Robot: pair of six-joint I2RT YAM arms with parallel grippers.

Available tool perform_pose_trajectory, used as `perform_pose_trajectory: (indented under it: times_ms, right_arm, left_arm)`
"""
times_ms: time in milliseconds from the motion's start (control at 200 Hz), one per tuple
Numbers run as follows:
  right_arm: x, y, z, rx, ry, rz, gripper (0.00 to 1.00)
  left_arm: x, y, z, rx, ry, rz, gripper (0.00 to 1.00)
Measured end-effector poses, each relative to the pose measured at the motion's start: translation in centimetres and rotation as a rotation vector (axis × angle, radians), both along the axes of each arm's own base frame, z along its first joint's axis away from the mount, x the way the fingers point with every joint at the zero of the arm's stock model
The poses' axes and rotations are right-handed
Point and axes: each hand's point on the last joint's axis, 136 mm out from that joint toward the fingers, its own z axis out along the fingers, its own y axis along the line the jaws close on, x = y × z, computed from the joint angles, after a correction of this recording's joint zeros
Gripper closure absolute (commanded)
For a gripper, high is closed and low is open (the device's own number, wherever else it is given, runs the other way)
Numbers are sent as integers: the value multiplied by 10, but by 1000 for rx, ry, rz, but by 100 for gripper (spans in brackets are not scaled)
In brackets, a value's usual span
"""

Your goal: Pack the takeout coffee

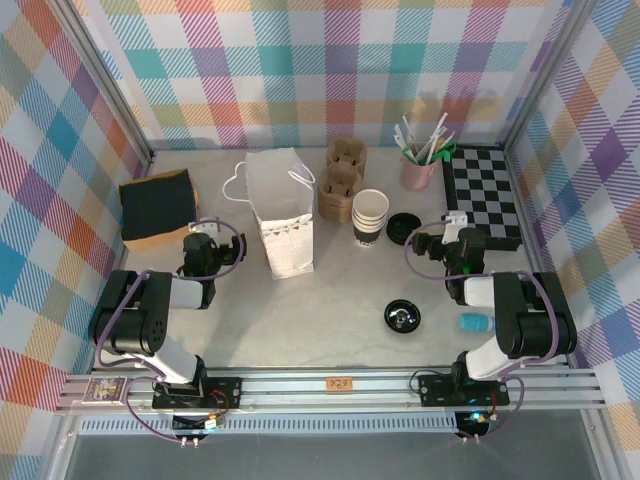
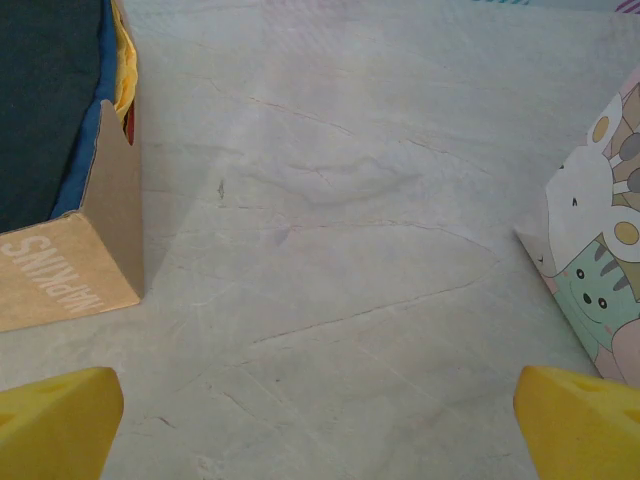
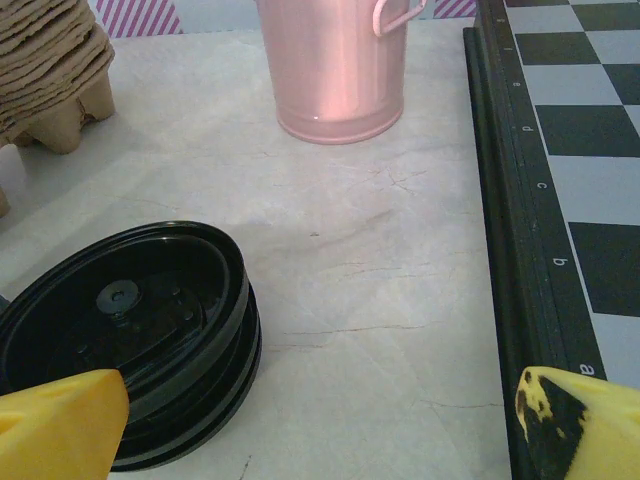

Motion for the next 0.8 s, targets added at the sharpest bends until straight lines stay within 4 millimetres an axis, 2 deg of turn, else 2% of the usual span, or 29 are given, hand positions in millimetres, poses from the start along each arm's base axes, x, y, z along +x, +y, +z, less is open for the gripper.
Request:
perform_pose_trajectory:
  times_ms: [800]
  right_arm:
    - [0, 0, 0, 0, 2, 0, 0]
  left_arm:
    - [0, 0, 0, 0, 0, 0, 0]
